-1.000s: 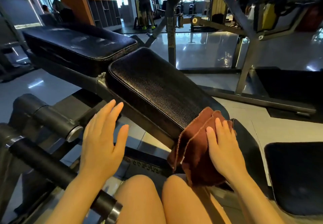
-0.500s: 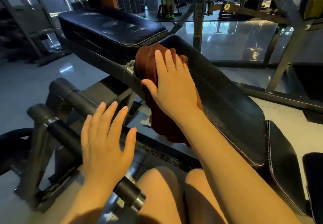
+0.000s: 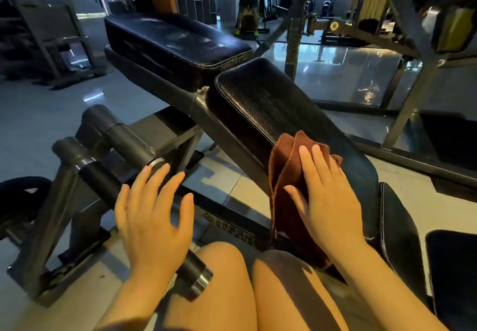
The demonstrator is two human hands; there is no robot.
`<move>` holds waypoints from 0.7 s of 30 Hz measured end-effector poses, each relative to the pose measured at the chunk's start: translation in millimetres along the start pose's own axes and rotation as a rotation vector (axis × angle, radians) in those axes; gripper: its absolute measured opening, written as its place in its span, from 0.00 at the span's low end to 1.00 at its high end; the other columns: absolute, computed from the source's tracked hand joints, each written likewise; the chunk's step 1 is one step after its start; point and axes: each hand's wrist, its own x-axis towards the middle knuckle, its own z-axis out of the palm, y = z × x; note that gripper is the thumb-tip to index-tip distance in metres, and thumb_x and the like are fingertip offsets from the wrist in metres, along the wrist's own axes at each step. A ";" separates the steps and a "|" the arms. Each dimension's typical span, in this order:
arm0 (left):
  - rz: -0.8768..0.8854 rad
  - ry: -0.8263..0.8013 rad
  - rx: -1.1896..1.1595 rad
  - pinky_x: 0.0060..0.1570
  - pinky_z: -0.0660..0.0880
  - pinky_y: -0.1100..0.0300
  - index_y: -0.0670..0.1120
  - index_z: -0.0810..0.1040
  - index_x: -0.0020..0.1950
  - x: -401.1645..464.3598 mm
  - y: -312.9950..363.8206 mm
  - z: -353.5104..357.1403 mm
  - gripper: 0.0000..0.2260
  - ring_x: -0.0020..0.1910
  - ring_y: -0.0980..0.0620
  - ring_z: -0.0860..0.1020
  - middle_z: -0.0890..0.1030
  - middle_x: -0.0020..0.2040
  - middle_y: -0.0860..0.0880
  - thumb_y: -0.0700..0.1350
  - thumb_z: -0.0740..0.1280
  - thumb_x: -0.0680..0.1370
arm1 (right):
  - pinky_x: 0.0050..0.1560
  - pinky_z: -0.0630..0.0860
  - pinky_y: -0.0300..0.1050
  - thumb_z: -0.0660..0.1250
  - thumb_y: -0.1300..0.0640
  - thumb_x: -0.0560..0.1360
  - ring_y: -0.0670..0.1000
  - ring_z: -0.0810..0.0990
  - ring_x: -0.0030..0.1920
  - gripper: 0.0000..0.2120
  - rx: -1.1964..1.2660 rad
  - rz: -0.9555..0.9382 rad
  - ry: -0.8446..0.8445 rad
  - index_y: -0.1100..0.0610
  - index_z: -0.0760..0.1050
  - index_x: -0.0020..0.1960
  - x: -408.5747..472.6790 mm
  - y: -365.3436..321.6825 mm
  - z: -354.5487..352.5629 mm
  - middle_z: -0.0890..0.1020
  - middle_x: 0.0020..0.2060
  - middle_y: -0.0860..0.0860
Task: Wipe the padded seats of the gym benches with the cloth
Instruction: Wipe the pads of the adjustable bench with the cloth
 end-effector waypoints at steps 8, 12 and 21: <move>-0.005 0.004 -0.020 0.74 0.45 0.55 0.47 0.78 0.64 2.0 0.8 4.8 0.19 0.73 0.46 0.64 0.76 0.67 0.46 0.52 0.58 0.77 | 0.74 0.60 0.61 0.57 0.41 0.78 0.62 0.60 0.75 0.35 0.040 -0.019 0.084 0.57 0.54 0.78 92.3 -87.2 -4.3 0.61 0.76 0.59; -0.010 -0.005 -0.025 0.74 0.45 0.55 0.48 0.77 0.65 3.6 -4.4 5.1 0.19 0.74 0.48 0.63 0.74 0.69 0.47 0.52 0.58 0.78 | 0.74 0.58 0.60 0.60 0.40 0.79 0.63 0.59 0.75 0.36 0.000 -0.053 0.120 0.57 0.53 0.79 134.1 -124.5 -2.2 0.61 0.76 0.60; -0.006 -0.014 -0.022 0.74 0.47 0.52 0.46 0.75 0.67 -0.8 -6.7 2.5 0.20 0.75 0.50 0.59 0.72 0.71 0.46 0.52 0.59 0.78 | 0.74 0.62 0.58 0.67 0.44 0.76 0.60 0.60 0.75 0.39 0.077 -0.053 0.067 0.54 0.53 0.79 61.9 -58.3 0.6 0.59 0.77 0.57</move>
